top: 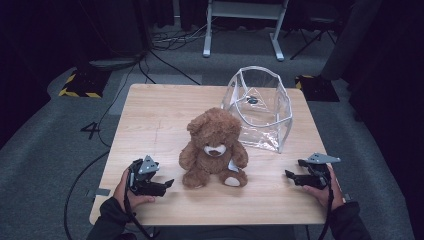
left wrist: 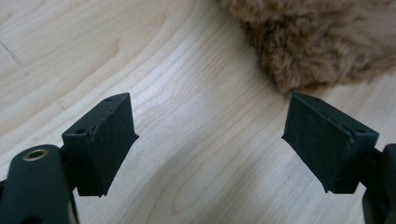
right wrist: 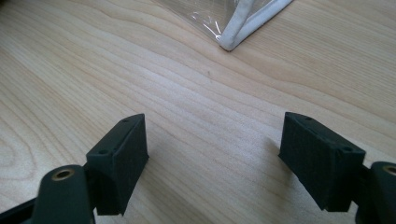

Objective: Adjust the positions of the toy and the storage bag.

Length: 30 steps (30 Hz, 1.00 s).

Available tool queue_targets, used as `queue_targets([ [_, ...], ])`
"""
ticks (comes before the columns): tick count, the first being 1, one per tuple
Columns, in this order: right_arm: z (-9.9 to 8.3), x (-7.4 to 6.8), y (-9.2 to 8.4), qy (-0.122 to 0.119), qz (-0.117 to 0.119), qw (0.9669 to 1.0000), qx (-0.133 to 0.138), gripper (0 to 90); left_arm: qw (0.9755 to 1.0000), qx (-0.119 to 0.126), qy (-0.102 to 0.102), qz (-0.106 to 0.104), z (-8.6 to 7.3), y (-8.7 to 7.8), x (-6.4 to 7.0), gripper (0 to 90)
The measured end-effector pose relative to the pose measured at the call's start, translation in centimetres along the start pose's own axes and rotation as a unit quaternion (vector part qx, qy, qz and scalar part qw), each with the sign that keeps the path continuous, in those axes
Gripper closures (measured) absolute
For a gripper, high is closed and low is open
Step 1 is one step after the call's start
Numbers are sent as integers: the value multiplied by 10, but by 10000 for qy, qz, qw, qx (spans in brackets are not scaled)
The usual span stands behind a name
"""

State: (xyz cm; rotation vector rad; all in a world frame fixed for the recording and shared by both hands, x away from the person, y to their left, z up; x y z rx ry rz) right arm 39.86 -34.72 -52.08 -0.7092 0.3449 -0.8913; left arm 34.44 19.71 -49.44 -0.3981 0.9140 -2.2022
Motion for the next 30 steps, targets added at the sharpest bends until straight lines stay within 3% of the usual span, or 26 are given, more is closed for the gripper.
queue_targets([
  [13,0,0,0,-3,-2,10000,-1,231,9992,336,183,-70,23,-12,1,159],
  [20,0,0,0,-1,-2,10000,-1,231,9973,621,368,-130,51,-14,3,158],
  [30,0,0,0,-4,-1,10000,0,231,9954,749,577,-177,80,-7,5,159],
])
Point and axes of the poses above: each handheld gripper's, and its own axes: y roughly forward along the jaws, z roughly out of its top, x roughly to its right, the point moved 2 cm from there along y, roughly forward along the jaws, and after that the axes turned 2 degrees about -x, right-handed, at the moved point
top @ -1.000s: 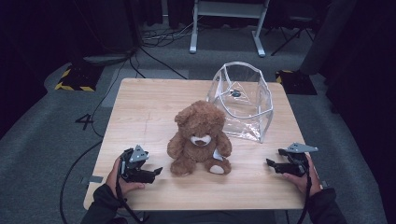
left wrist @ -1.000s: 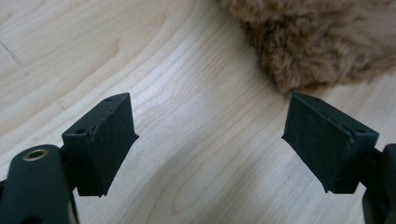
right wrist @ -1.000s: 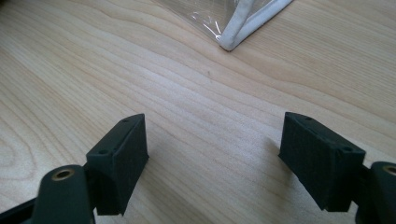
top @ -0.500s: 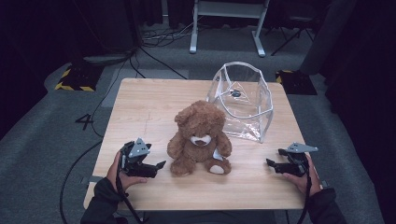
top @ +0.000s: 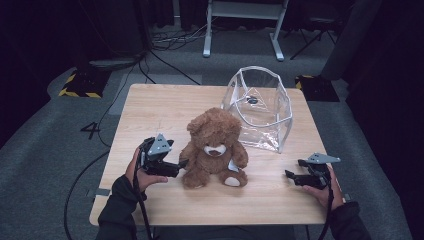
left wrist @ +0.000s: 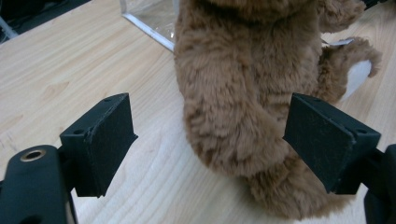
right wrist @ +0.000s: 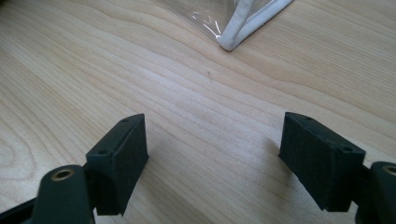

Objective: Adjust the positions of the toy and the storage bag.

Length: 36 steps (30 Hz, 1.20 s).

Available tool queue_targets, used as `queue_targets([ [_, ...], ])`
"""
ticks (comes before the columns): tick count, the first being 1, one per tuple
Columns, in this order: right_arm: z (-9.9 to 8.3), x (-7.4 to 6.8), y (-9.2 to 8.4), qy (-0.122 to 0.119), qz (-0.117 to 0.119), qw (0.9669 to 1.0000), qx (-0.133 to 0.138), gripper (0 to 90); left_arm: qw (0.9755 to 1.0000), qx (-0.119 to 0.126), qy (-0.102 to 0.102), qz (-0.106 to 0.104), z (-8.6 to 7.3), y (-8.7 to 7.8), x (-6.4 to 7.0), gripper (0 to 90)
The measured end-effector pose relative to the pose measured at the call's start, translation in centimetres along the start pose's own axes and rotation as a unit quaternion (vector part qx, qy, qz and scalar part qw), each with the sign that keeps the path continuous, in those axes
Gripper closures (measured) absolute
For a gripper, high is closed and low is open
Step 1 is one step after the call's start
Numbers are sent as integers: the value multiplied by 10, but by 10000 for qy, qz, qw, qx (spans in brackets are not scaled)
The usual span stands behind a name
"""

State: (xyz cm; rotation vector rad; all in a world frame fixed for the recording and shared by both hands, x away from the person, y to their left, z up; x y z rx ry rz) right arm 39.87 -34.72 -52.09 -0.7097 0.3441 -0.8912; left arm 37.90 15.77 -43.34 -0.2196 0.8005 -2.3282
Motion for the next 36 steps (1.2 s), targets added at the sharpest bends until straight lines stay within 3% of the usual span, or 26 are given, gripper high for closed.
queue_targets([
  [5,0,0,0,1,-1,10000,0,231,9999,112,87,-55,9,4,-1,158],
  [13,0,0,0,2,0,10000,0,231,9995,140,49,-273,19,15,-3,156],
  [15,0,0,0,1,-1,10000,0,231,9989,49,95,-461,22,22,-4,157],
  [18,0,0,0,0,-1,10000,0,231,9985,-31,238,-485,25,29,-6,157],
  [22,0,0,0,2,-1,10000,0,231,9979,-85,158,-616,31,36,-11,157],
  [26,0,0,0,1,1,10000,-1,231,9977,-11,293,-614,40,40,-13,158],
  [27,0,0,0,1,3,10000,1,231,9966,-19,360,-735,46,42,-12,158],
  [31,0,0,0,-6,14,10000,-3,231,9953,-12,486,-835,53,47,-9,156],
  [34,0,0,0,-6,18,10000,0,231,9936,-127,447,-1034,57,56,-8,158],
  [36,0,0,0,-7,17,10000,1,232,9933,-184,474,-1040,57,60,-7,157],
])
Point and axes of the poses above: each handheld gripper's, and its own axes: y roughly forward along the jaws, z roughly out of its top, x roughly to its right, the point moved 2 cm from there along y, roughly forward along the jaws, and after that the axes turned 2 degrees about -x, right-handed, at the moved point
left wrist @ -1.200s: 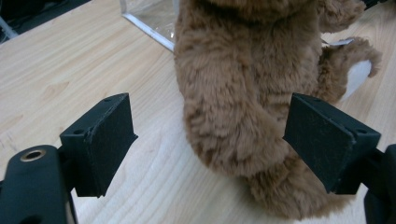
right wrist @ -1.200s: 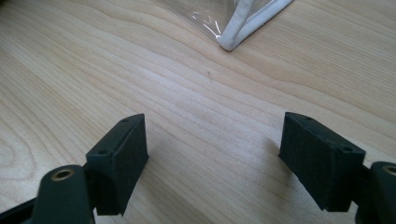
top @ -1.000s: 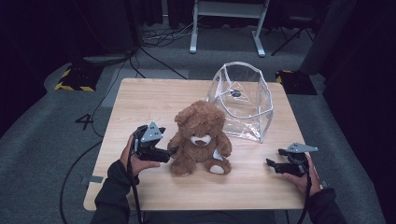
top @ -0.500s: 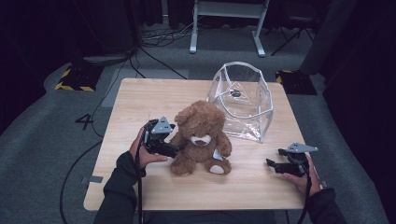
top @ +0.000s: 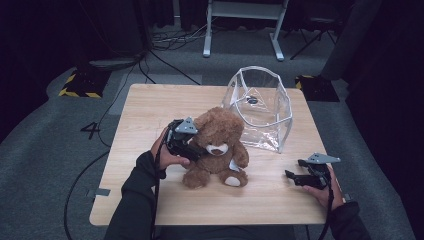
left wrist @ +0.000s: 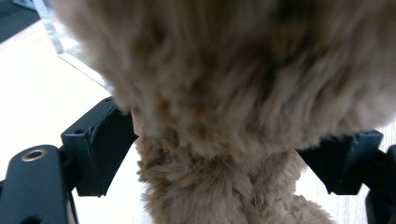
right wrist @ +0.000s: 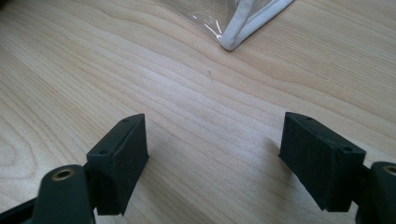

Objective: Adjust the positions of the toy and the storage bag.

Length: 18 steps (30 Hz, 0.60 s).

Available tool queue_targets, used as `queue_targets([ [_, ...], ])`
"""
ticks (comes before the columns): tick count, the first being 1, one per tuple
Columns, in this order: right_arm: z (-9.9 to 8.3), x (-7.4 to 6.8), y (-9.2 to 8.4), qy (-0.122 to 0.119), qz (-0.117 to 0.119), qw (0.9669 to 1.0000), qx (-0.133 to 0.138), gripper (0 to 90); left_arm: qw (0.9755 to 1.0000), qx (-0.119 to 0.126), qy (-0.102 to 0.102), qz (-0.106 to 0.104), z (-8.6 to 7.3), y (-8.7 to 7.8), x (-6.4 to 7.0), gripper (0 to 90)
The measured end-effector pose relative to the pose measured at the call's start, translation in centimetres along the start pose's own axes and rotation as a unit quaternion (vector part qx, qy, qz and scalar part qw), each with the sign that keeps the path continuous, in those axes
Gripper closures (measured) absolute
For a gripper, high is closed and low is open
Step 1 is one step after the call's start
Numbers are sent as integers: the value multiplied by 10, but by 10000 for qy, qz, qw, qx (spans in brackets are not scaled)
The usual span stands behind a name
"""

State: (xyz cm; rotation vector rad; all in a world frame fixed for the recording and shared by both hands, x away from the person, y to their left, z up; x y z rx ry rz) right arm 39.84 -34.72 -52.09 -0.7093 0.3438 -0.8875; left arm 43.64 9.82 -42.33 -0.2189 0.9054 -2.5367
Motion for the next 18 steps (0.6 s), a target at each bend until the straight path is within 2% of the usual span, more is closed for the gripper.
queue_targets([
  [6,0,0,0,0,1,10000,-1,232,9997,-128,-117,-183,0,16,0,162],
  [9,0,0,0,-2,1,10000,-1,232,9995,-255,-105,-164,-1,23,2,176],
  [10,0,0,0,-6,10,10000,-2,232,9993,-224,-156,-253,-2,26,3,204],
  [11,0,0,0,-6,10,10000,-2,232,9993,-224,-156,-253,-2,26,3,239],
  [15,0,0,0,-12,14,10000,-3,232,9997,-216,-35,-121,-6,25,7,374],
  [17,0,0,0,-11,15,10000,-3,232,9997,-202,-45,-99,-7,24,8,435],
  [18,0,0,0,-13,13,10000,-2,232,9998,-167,-37,-77,-8,23,9,435],
])
Point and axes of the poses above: each handheld gripper's, and its own axes: y roughly forward along the jaws, z roughly out of its top, x roughly to its right, the point moved 2 cm from there along y, roughly forward along the jaws, and after that the axes turned 2 degrees about -x, right-handed, at the moved point
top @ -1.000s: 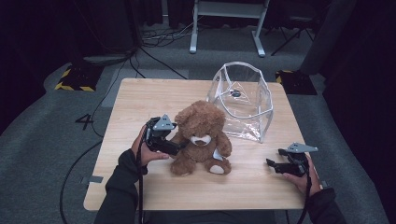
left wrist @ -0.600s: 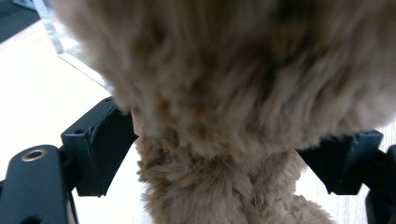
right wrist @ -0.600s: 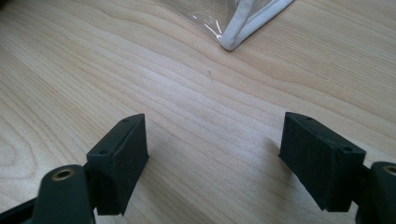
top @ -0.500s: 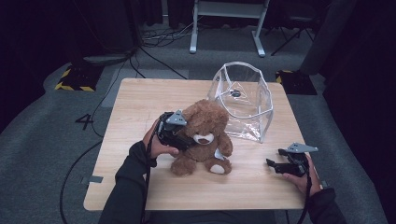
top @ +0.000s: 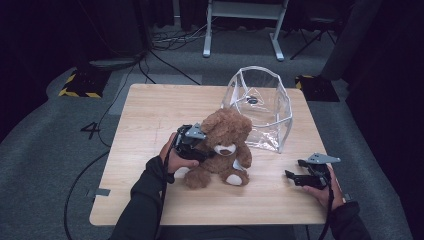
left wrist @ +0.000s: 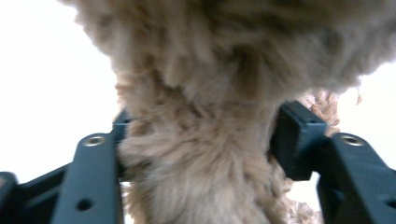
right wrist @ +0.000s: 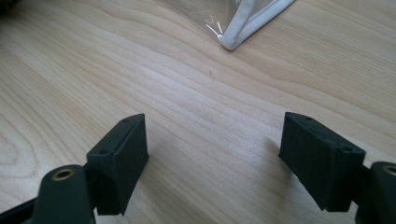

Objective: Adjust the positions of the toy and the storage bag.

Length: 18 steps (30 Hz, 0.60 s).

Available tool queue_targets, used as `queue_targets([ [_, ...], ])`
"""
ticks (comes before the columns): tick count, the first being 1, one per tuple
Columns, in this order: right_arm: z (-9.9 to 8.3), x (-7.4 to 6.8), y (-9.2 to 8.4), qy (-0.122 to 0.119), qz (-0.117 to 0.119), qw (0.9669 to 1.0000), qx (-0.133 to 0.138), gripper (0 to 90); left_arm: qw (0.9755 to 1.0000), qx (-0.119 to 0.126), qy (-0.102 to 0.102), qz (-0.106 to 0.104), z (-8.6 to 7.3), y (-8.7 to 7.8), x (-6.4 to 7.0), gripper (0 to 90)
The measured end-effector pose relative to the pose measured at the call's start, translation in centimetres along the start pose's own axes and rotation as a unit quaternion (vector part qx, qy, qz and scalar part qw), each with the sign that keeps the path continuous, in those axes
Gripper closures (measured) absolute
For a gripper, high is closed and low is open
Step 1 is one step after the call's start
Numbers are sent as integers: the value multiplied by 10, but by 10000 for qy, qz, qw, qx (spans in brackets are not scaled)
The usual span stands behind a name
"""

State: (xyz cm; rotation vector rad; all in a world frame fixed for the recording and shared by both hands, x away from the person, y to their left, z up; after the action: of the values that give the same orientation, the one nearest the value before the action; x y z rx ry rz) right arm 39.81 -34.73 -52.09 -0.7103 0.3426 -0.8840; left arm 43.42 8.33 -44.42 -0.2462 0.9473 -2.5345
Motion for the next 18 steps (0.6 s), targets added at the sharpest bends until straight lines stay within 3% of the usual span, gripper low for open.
queue_targets([
  [3,0,0,0,2,3,10000,0,232,9998,82,158,124,-5,-3,4,543],
  [6,0,0,0,0,0,10000,0,232,9994,147,174,243,-8,-7,6,601],
  [18,0,0,0,-8,23,10000,4,233,9974,256,11,671,-22,-22,1,655],
])
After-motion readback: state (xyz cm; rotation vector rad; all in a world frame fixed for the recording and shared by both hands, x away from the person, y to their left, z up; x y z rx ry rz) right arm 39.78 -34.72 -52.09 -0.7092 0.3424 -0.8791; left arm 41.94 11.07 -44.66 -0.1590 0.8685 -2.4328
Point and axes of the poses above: each handheld gripper's, and its own axes: y roughly forward along the jaws, z roughly out of its top, x roughly to its right, the point moved 2 cm from there along y, roughly forward along the jaws, and after that the axes turned 2 degrees about -x, right-handed, at the moved point
